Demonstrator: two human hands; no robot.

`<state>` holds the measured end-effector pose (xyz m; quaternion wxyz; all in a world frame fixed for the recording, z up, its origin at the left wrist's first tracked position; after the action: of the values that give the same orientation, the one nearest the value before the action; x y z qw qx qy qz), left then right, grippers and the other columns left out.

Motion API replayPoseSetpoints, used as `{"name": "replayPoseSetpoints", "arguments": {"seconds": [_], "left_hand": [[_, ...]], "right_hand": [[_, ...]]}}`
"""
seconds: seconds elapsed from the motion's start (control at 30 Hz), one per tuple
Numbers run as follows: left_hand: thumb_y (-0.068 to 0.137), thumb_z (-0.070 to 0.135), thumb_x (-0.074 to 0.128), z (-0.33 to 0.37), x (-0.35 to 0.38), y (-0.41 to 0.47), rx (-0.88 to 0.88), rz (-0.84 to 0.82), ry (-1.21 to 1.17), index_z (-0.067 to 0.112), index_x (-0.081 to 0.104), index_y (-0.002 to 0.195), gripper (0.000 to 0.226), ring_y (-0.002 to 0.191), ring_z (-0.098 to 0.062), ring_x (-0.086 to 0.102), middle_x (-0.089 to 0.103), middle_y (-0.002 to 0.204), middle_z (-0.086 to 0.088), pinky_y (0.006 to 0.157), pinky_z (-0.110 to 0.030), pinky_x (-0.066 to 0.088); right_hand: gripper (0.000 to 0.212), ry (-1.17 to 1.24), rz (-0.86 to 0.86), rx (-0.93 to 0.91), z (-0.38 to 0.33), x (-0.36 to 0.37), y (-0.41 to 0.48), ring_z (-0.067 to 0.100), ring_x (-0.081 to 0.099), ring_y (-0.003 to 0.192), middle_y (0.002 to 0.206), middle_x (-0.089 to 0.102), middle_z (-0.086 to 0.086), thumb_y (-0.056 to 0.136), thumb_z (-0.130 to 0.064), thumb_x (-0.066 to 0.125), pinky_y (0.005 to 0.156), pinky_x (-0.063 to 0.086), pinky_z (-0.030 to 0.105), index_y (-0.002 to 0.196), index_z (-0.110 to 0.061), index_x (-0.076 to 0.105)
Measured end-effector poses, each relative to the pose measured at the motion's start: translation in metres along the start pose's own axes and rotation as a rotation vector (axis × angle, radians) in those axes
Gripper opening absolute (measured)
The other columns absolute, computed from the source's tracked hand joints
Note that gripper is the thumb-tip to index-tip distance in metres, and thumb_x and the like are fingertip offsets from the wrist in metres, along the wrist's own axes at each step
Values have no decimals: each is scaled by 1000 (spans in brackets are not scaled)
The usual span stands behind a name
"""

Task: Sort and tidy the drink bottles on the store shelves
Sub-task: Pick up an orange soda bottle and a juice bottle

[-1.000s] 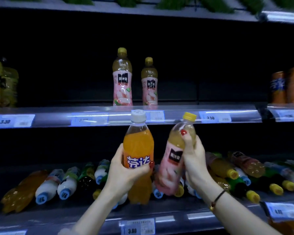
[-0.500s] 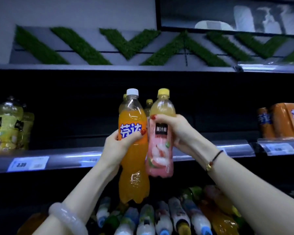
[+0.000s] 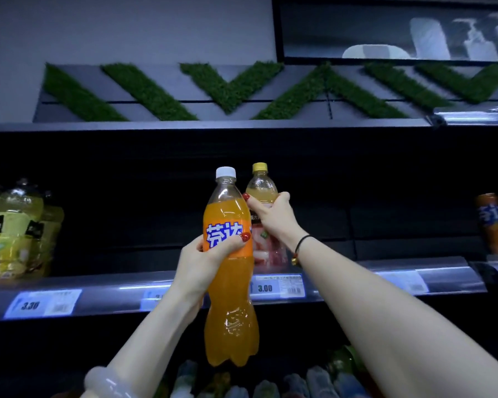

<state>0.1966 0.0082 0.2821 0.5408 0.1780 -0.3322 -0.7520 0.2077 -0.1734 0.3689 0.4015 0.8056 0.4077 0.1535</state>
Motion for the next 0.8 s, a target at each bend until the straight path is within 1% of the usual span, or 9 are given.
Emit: {"name": "replayPoseSetpoints", "arguments": {"seconds": [0.07, 0.13, 0.2, 0.33, 0.43, 0.53, 0.63, 0.7, 0.8], "left_hand": [[66, 37, 75, -4, 0, 1, -22, -11, -1, 26, 64, 84, 24, 65, -14, 71, 74, 72, 3, 48, -25, 53], [63, 38, 76, -6, 0, 1, -37, -18, -6, 24, 65, 86, 29, 72, -18, 71, 74, 79, -1, 53, -28, 55], [58, 41, 75, -6, 1, 1, -42, -20, -16, 24, 65, 88, 36, 72, -18, 71, 73, 80, -2, 51, -27, 54], [58, 41, 74, -5, 2, 1, -23, -21, -19, 27, 62, 86, 33, 73, -17, 70, 71, 81, 0, 50, -25, 53], [60, 42, 73, -8, 0, -1, -20, -20, -28, 27, 61, 89, 34, 80, -19, 69, 71, 87, -2, 55, -27, 54], [65, 38, 73, -13, -1, -1, -26, -20, -20, 27, 61, 88, 28, 79, -18, 69, 71, 86, -1, 52, -25, 53], [68, 36, 73, -16, -2, 1, -28, -13, -34, 27, 61, 87, 24, 78, -18, 69, 71, 86, -1, 51, -23, 53], [66, 37, 74, -17, -2, 1, -30, -4, -27, 27, 61, 88, 27, 80, -18, 68, 70, 87, -2, 50, -23, 52], [58, 42, 74, -17, -3, 1, -52, -1, -42, 27, 62, 89, 36, 79, -19, 69, 72, 85, -2, 50, -24, 53]], "right_hand": [[61, -29, -17, 24, 6, 2, 7, 25, 63, 99, 106, 59, 7, 79, -49, 70, 79, 54, 38, 112, -9, 36], [62, -33, -3, 40, 12, 3, 10, 29, 62, 104, 115, 58, 13, 79, -48, 69, 89, 53, 46, 116, -6, 42], [62, -20, 28, 46, 14, 3, 9, 30, 60, 106, 120, 56, 16, 80, -49, 69, 92, 51, 48, 118, -5, 45], [67, -113, 72, 53, 12, 5, 6, 33, 53, 117, 125, 55, 15, 79, -53, 65, 98, 45, 52, 123, -6, 43], [75, -56, 95, 54, 15, 4, 3, 33, 51, 119, 129, 49, 14, 76, -50, 71, 98, 46, 51, 127, -7, 36], [87, -70, 77, 100, 24, 0, 0, 30, 51, 117, 131, 44, 13, 71, -46, 77, 96, 49, 46, 132, -5, 31], [74, 30, 50, 92, 31, 0, -4, 28, 60, 107, 124, 54, 14, 73, -40, 78, 89, 54, 47, 126, -8, 36], [66, 44, 70, 74, 34, -1, -7, 28, 61, 107, 122, 56, 14, 77, -39, 75, 90, 53, 48, 124, -8, 40], [63, 61, 17, 79, 33, 2, -6, 29, 59, 110, 122, 55, 14, 79, -40, 72, 93, 52, 49, 124, -7, 42]]}}
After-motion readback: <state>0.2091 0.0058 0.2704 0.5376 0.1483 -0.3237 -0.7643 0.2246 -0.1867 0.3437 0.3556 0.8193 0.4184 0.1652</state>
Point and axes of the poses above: each hand's wrist, its own y-axis towards the middle knuckle, its own x-axis out of the palm, z = x × y, the point moved 9 cm from there along y, towards the middle knuckle
